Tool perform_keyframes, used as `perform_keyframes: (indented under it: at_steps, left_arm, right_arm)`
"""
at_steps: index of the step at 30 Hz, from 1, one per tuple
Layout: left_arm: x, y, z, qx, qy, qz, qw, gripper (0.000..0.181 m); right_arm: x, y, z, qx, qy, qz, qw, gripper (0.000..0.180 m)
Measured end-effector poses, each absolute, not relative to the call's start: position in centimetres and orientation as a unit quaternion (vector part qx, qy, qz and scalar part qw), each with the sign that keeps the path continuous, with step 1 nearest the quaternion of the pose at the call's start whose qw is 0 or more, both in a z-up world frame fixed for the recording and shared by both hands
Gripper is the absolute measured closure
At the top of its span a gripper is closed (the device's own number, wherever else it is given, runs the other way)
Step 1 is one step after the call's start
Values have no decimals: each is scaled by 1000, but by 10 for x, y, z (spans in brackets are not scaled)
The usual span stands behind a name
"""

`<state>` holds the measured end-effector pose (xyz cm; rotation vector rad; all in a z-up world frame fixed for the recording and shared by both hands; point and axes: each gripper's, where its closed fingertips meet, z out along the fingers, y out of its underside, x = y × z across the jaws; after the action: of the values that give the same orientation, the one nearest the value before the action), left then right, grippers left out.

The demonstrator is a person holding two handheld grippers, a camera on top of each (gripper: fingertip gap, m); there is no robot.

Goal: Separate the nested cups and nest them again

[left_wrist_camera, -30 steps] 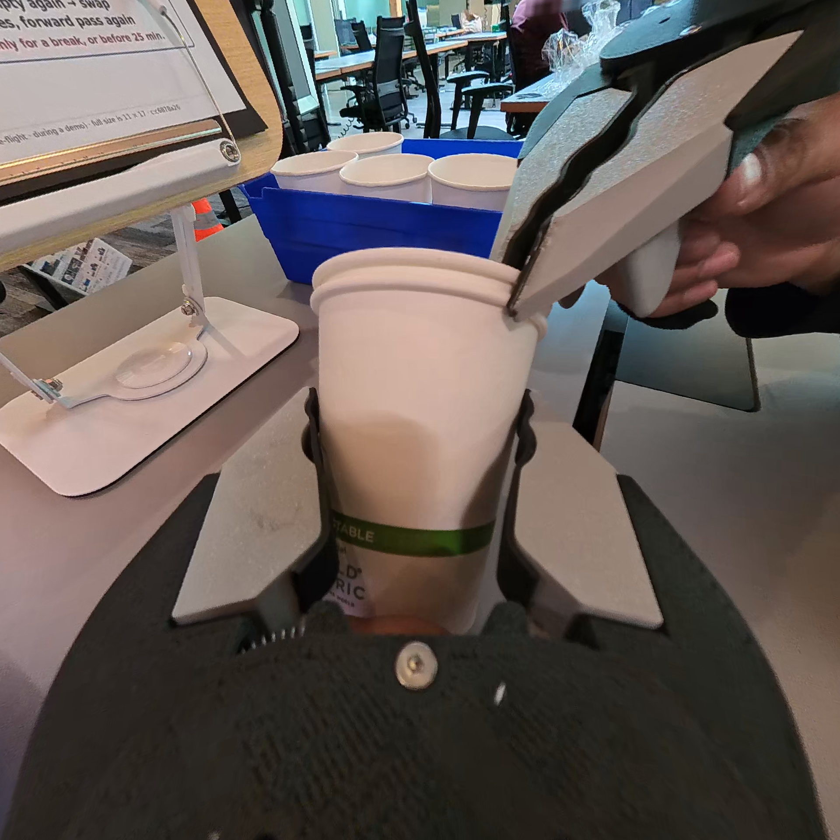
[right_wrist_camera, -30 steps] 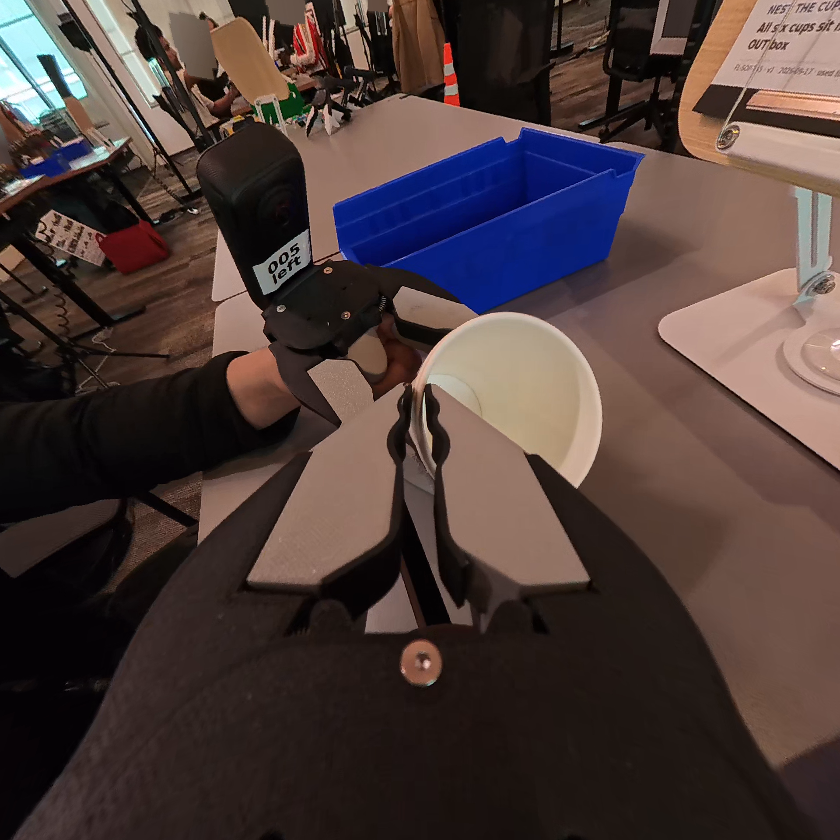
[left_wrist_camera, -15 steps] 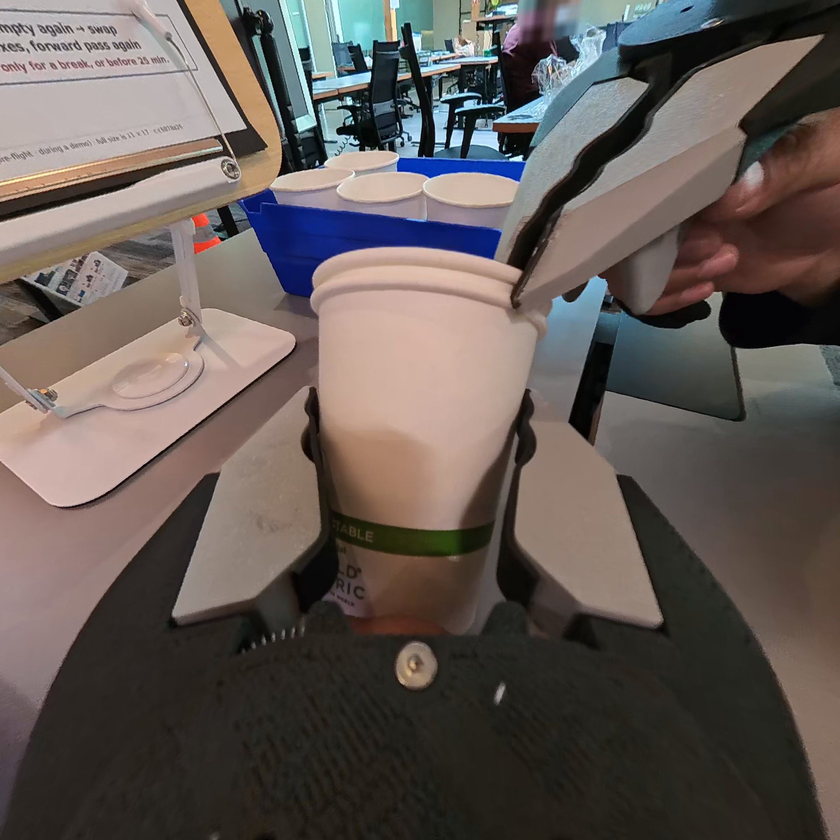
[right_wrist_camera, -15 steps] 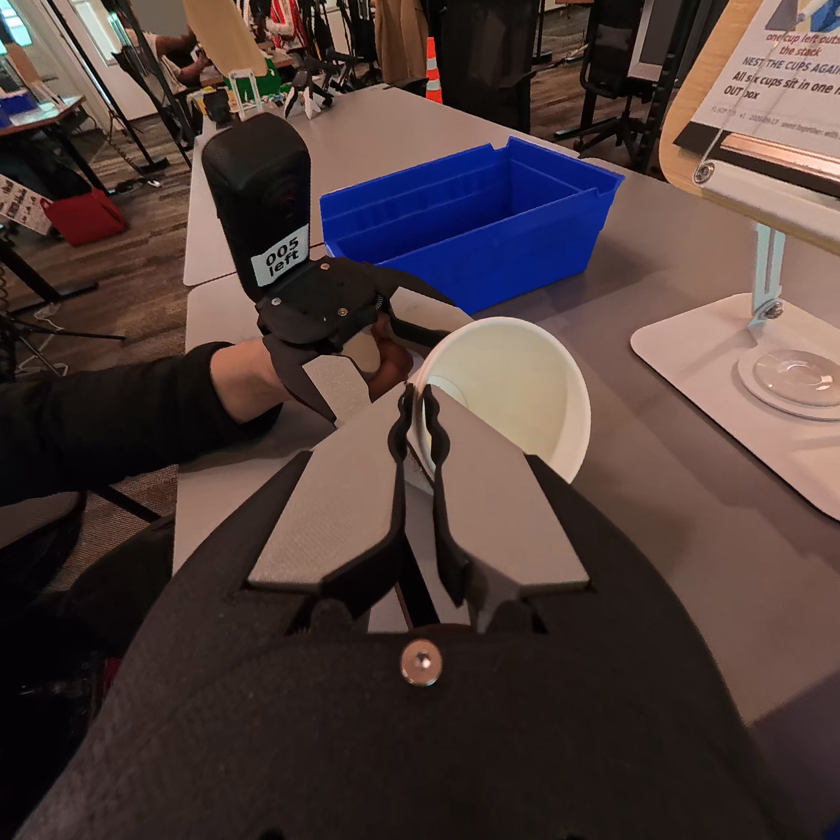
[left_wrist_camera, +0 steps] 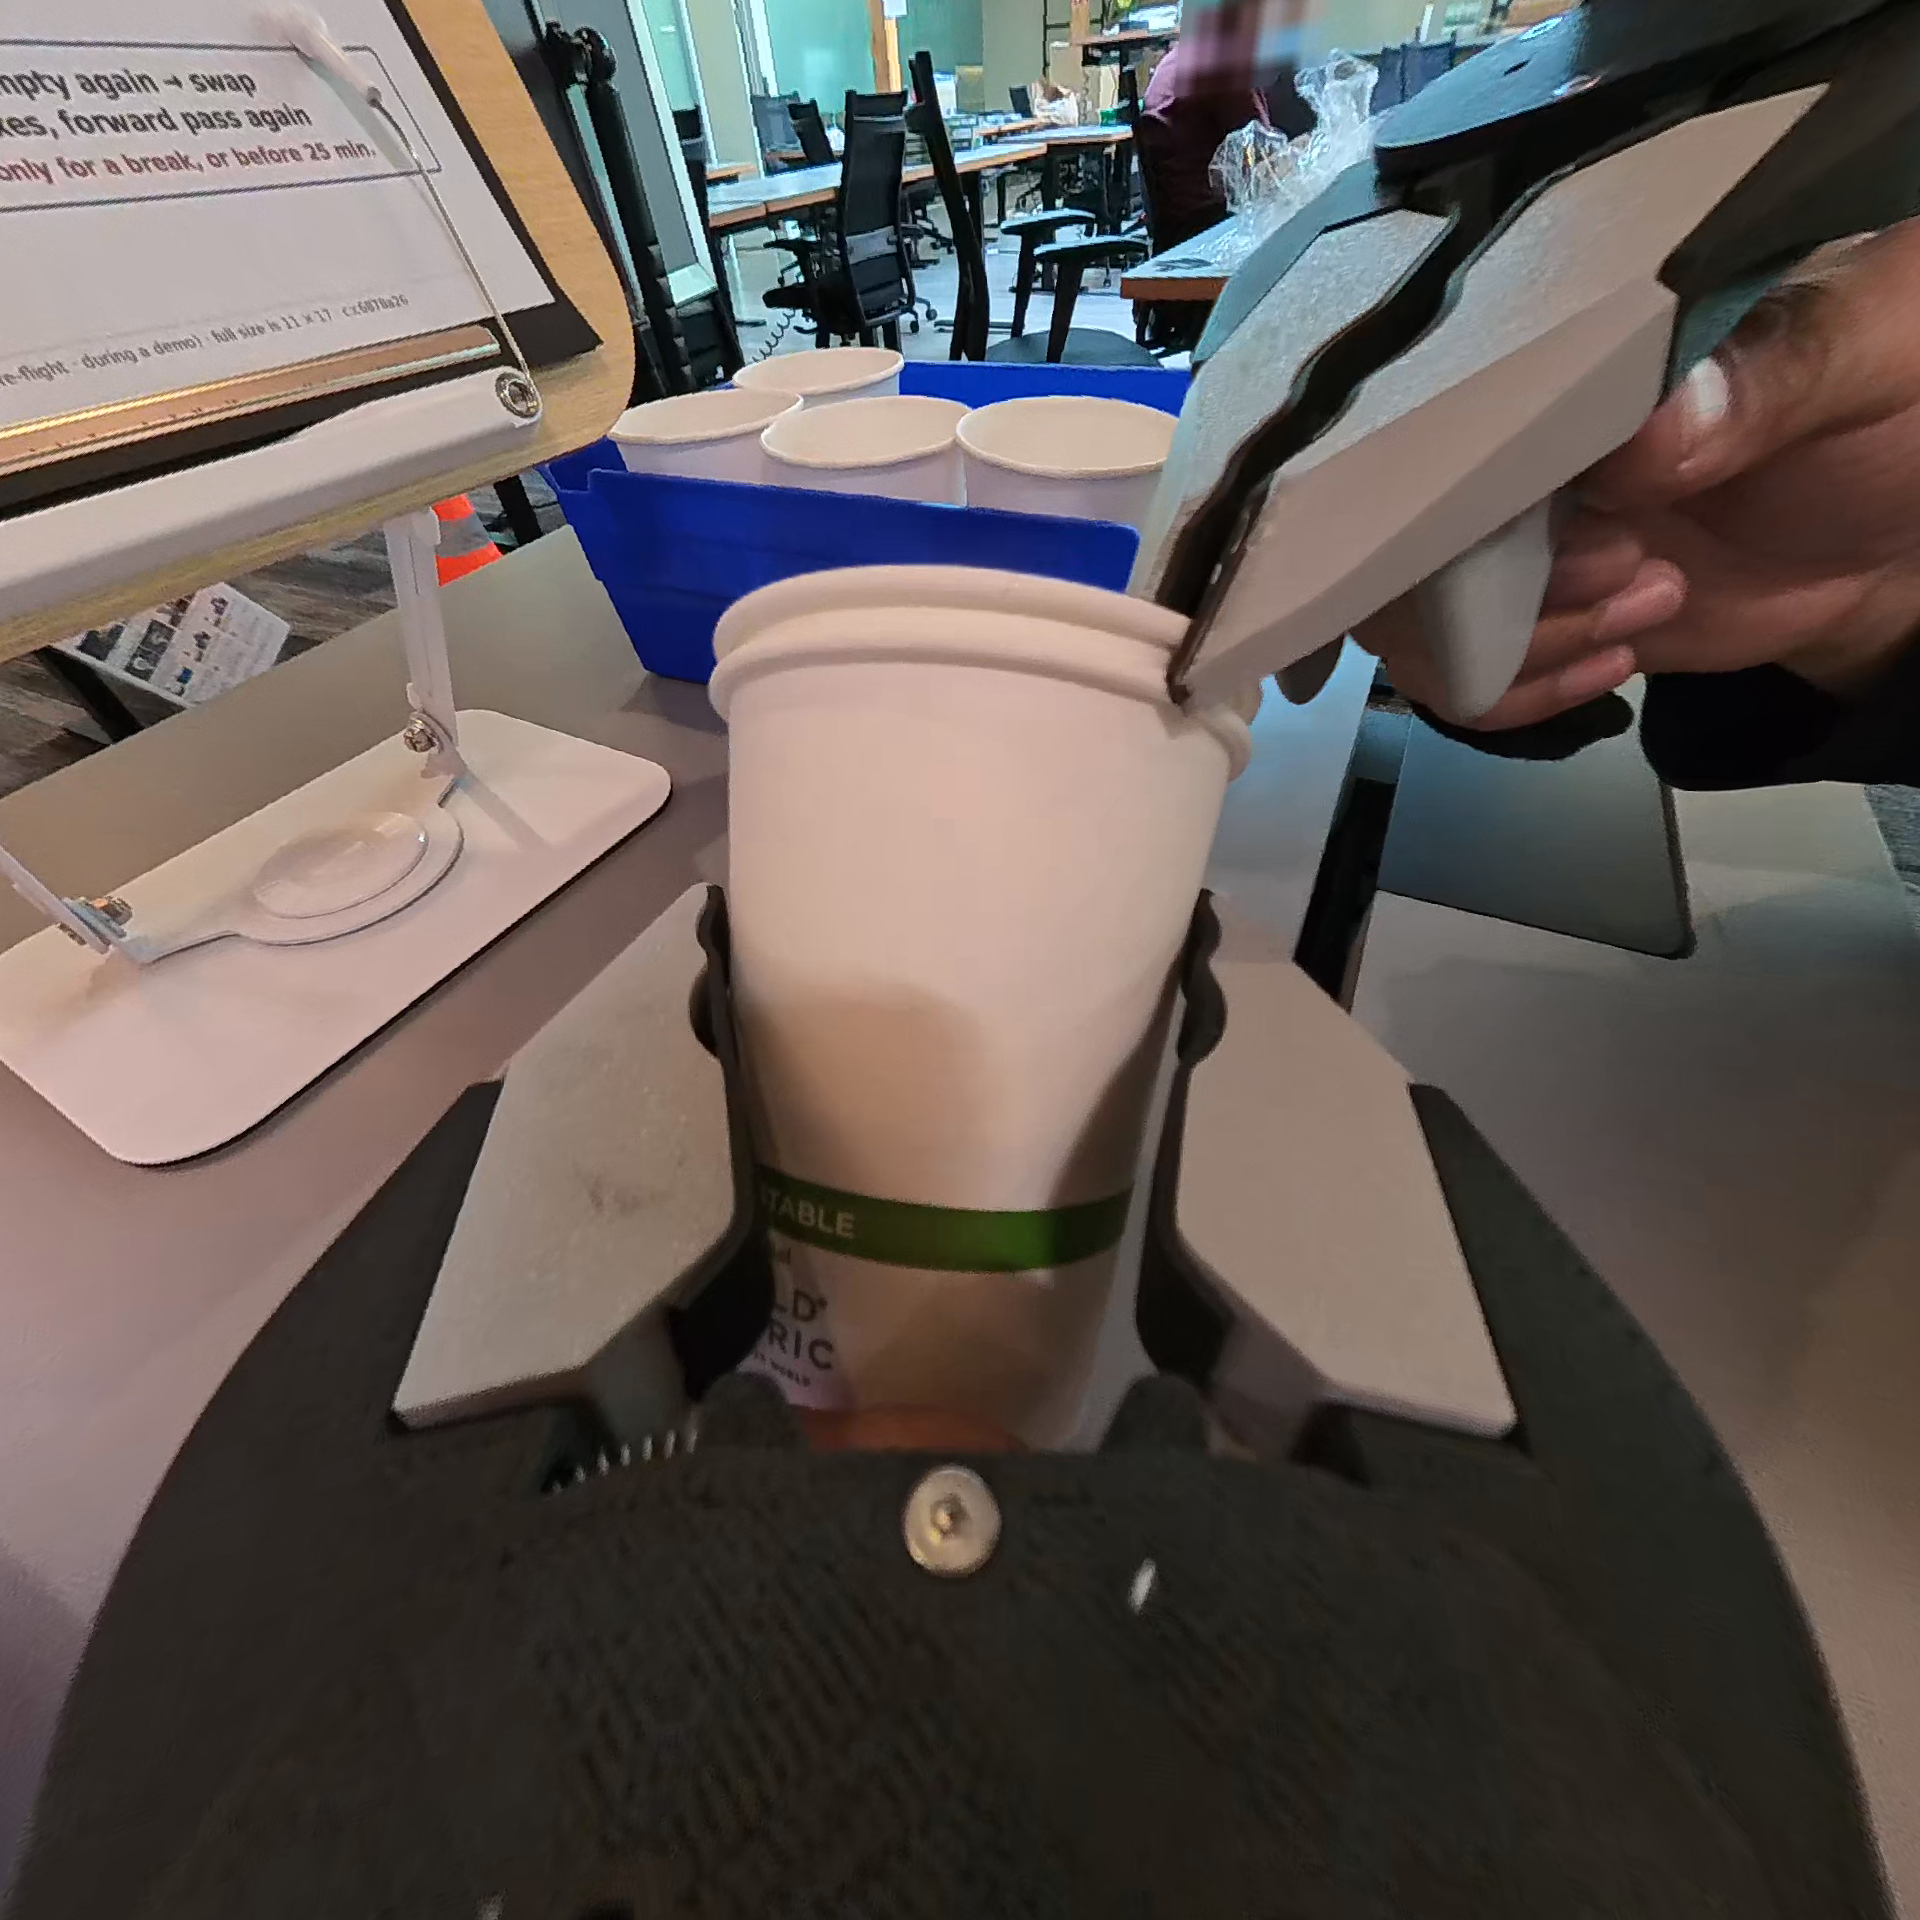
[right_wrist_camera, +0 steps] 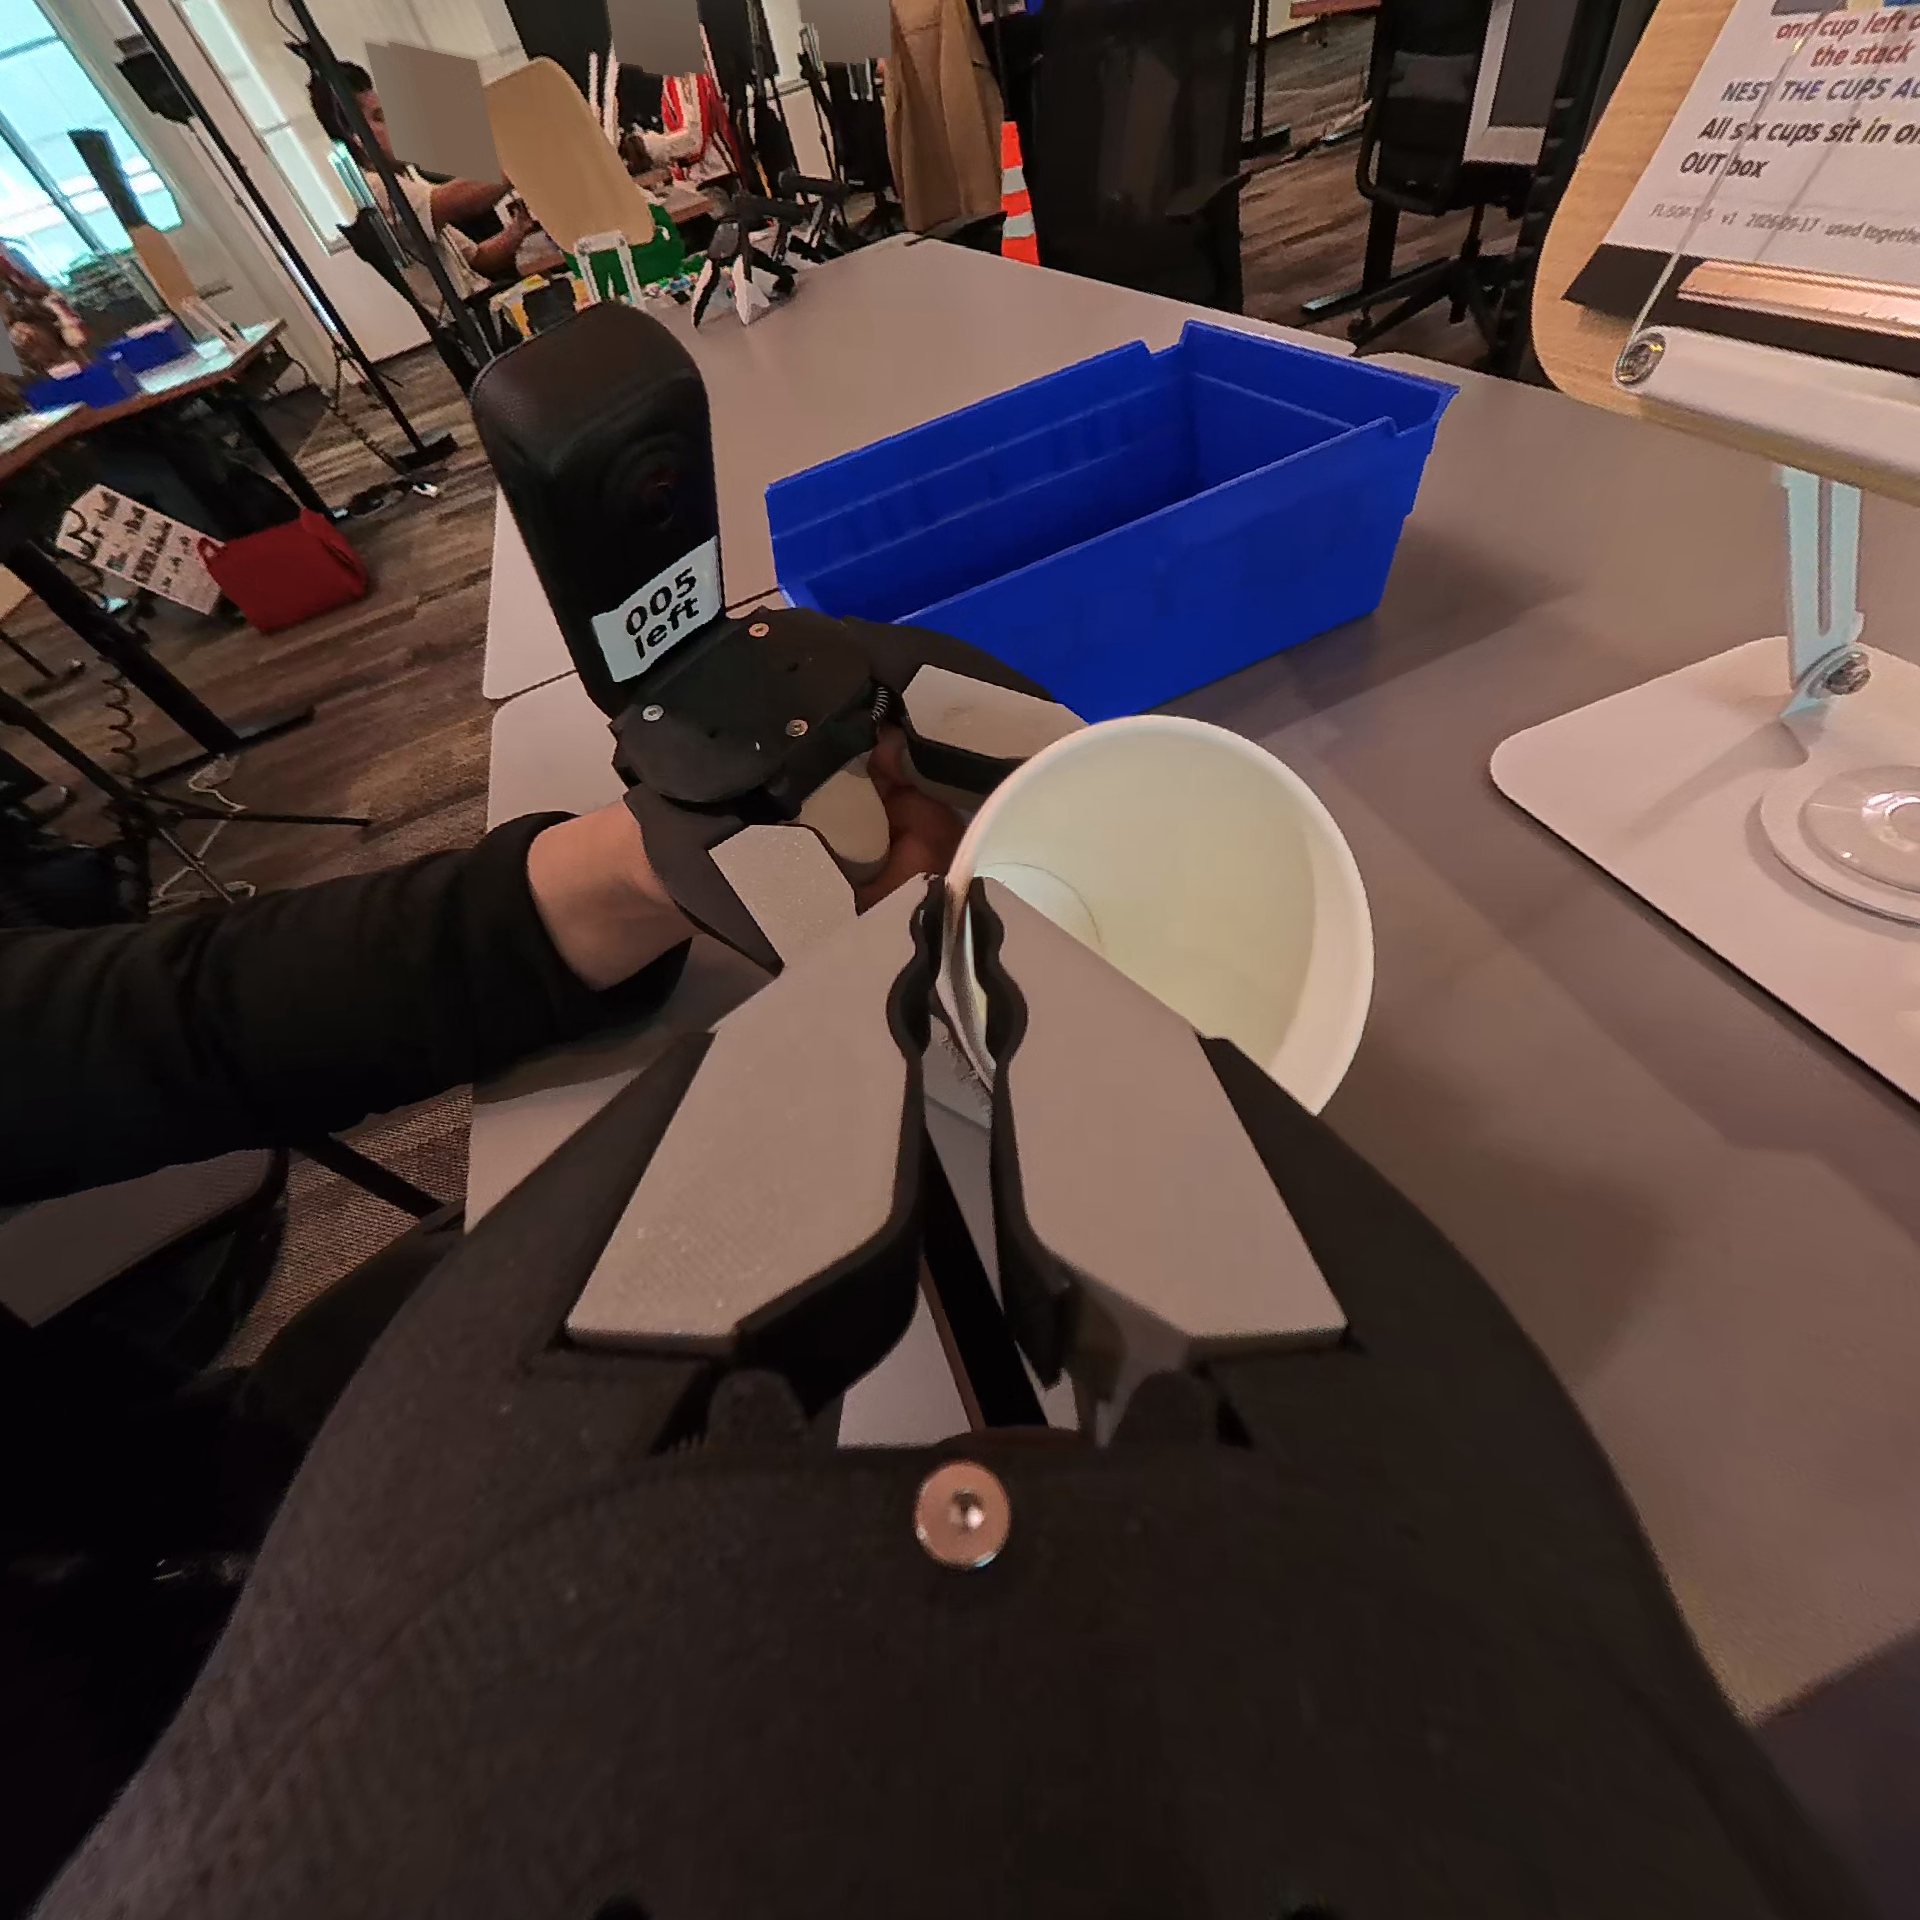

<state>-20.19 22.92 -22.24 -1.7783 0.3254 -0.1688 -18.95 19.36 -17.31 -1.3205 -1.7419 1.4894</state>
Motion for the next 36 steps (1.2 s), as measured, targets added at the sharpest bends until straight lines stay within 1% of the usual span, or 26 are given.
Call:
perform_keyframes:
  at_steps: [12,19,27,36]
  left_arm:
    - [-205,230,-224,-774,136,-69,615,94]
    - [-207,231,-224,-776,129,-68,614,94]
    - [-204,229,-209,-751,130,-81,643,95]
    - [-202,228,-209,-751,132,-81,642,96]
  right_arm:
    - [-192,195,-172,-486,-629,548,261,178]
    - [-195,194,-172,-496,-605,575,238,179]
    - [-193,195,-158,-489,-611,552,287,180]
    - [-190,195,-157,-493,-607,548,297,180]
